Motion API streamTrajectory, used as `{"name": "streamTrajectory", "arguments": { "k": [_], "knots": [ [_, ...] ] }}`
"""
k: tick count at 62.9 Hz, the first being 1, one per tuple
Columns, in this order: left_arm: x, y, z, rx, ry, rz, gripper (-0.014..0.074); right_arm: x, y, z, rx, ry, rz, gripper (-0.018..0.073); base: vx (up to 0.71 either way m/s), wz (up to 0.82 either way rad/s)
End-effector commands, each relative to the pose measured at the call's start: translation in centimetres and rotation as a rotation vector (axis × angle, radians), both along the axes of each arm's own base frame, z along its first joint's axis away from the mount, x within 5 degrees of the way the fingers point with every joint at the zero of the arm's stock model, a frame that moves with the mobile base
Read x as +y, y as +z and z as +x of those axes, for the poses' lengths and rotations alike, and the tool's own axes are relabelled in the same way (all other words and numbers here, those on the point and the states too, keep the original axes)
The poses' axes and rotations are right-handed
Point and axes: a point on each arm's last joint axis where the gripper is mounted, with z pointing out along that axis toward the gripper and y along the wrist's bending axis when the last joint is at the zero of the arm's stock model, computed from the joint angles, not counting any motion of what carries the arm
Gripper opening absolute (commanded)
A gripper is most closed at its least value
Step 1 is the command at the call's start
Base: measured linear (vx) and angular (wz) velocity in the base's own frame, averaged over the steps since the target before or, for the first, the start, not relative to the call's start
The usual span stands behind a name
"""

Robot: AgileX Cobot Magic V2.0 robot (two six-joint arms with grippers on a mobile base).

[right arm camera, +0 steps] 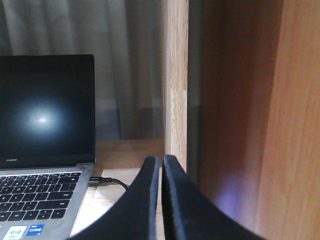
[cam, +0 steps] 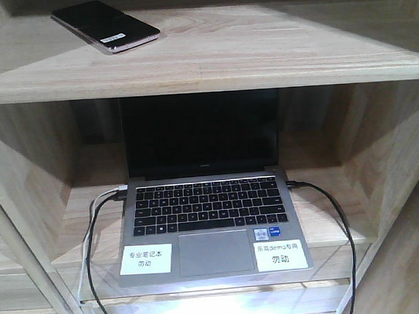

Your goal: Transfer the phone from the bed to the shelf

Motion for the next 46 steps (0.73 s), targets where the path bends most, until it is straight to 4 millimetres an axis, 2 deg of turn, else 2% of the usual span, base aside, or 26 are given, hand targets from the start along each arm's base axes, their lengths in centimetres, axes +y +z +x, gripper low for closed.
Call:
{"name": "streamTrajectory", "arguments": {
  "k": [1, 46],
  "knots": [
    [0.02, 0.5, 0.04, -0.075, 0.003, -0.007, 0.0001, -0.04, 0.42, -0.07, -0.082, -0.008, -0.013, -0.0002, 0.0, 0.0],
    [0.02, 0.5, 0.04, -0.075, 0.003, -0.007, 0.0001, -0.04, 0.42, -0.07, -0.082, -0.008, -0.006, -0.0002, 0.0, 0.0]
  ]
}}
